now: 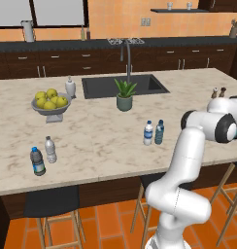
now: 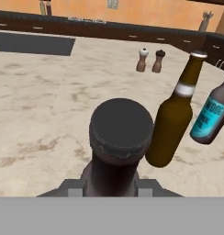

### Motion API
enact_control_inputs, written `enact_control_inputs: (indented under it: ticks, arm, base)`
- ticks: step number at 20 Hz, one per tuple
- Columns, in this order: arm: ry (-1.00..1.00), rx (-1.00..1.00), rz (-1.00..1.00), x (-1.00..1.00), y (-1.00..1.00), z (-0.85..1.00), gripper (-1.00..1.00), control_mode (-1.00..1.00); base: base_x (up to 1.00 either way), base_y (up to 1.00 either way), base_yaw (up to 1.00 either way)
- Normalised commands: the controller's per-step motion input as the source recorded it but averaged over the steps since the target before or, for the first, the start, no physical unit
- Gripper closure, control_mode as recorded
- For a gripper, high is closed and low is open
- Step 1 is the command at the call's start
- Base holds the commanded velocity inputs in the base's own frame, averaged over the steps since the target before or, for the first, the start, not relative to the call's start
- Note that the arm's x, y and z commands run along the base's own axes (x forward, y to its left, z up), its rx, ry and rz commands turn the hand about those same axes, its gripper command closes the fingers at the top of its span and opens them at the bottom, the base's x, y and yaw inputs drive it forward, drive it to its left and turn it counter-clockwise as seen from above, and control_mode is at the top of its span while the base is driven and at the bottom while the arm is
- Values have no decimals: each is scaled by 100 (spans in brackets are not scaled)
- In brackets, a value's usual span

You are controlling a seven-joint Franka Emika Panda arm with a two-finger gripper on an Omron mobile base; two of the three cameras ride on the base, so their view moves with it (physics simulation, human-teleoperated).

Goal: Move the plastic bottles in the middle to the plastics group, and the glass bottles in the middle to the glass group.

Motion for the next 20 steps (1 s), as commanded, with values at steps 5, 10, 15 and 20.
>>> enact_control_inputs:
  ticks: [5,10,15,20]
  arm:
    - [0,-4,0,13,4,0,100,-100]
    - [0,0,0,0,0,0,100,-100]
    - [0,0,0,0,0,0,-100,-100]
    - [0,0,0,0,0,0,-100,-100]
  base:
    - [0,0,0]
    - [0,0,0]
    - [0,0,0]
    - [0,0,0]
